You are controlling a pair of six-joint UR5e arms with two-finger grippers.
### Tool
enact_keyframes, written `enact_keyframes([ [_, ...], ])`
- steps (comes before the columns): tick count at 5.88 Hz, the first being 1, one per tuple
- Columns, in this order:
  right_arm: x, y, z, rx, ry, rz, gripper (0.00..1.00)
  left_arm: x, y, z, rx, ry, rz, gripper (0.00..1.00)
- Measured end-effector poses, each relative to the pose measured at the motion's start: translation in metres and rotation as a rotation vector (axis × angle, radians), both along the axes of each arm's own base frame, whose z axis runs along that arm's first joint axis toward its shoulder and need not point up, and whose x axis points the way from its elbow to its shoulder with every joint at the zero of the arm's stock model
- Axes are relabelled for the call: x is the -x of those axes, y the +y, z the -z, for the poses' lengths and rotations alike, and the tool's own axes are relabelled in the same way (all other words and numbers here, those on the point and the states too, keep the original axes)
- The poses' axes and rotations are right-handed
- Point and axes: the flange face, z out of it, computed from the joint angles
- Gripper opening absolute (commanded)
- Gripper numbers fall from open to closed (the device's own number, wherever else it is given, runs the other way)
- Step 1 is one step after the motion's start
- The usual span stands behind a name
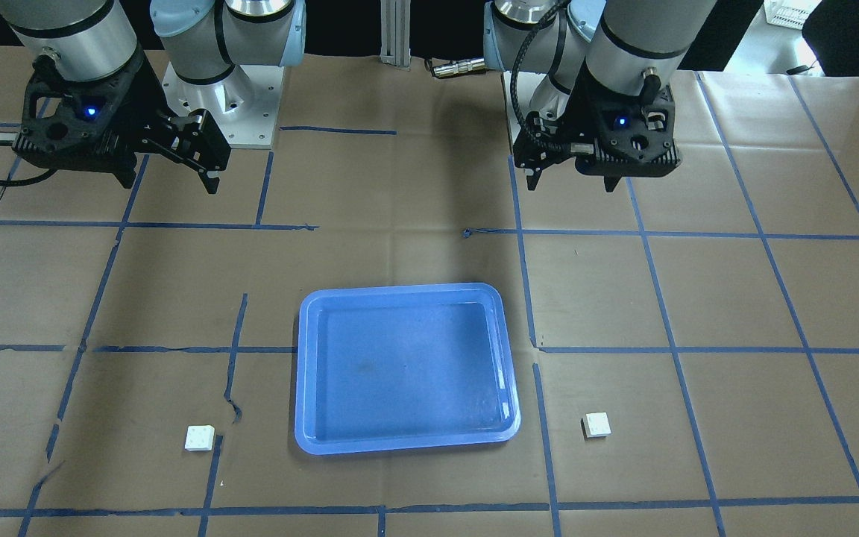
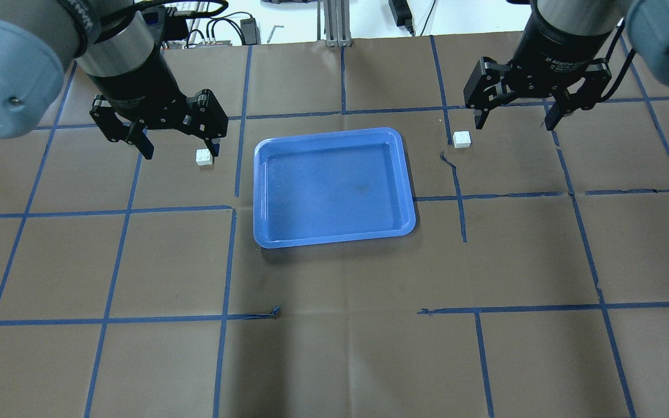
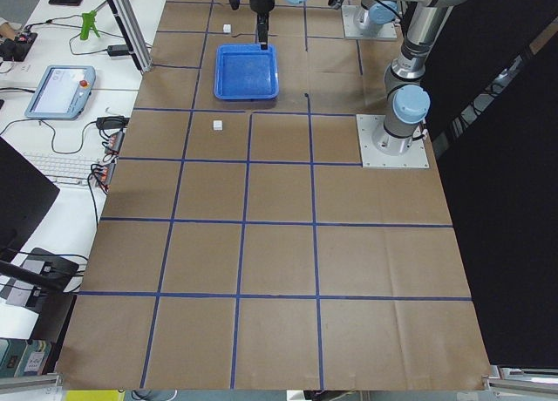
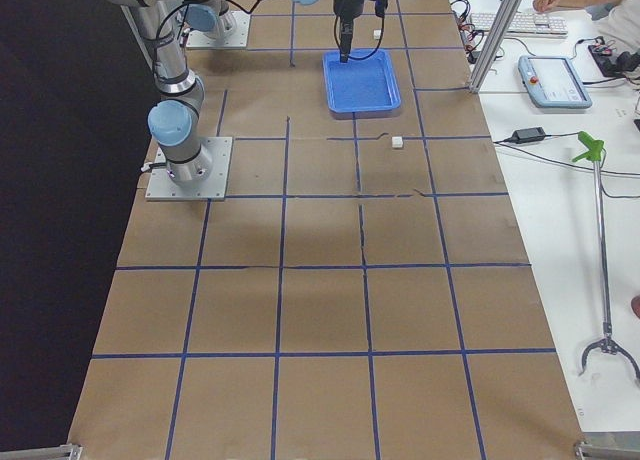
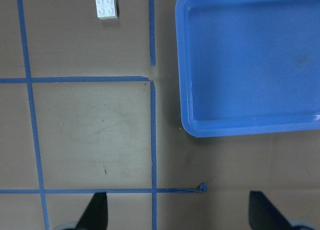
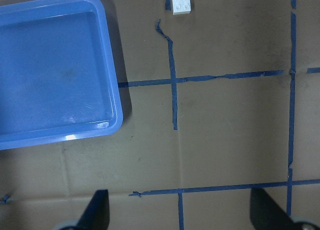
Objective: Assemble white blocks and place on blue tray
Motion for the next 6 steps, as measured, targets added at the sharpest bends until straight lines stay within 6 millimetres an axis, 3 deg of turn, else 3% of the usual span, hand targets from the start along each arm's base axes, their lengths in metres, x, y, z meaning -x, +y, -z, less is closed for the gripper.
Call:
enact_keyframes([
  [2,0.0,0.0,0.0,0.0,0.0,0.0,1.0,-0.005,-0.002,0.005,0.019,0.005,0.028,0.99],
  [3,0.0,0.0,0.0,0.0,0.001,0.0,1.0,-0.017,-0.016,0.021,0.026,0.008,0.062,0.99],
  [5,0.0,0.0,0.001,-0.001,0.002,0.0,1.0,-0.067,-0.071,0.084,0.023,0.01,0.062,0.99],
  [6,0.0,0.0,0.001,-0.003,0.002,0.0,1.0,-0.082,-0.102,0.125,0.025,0.012,0.06,0.99],
])
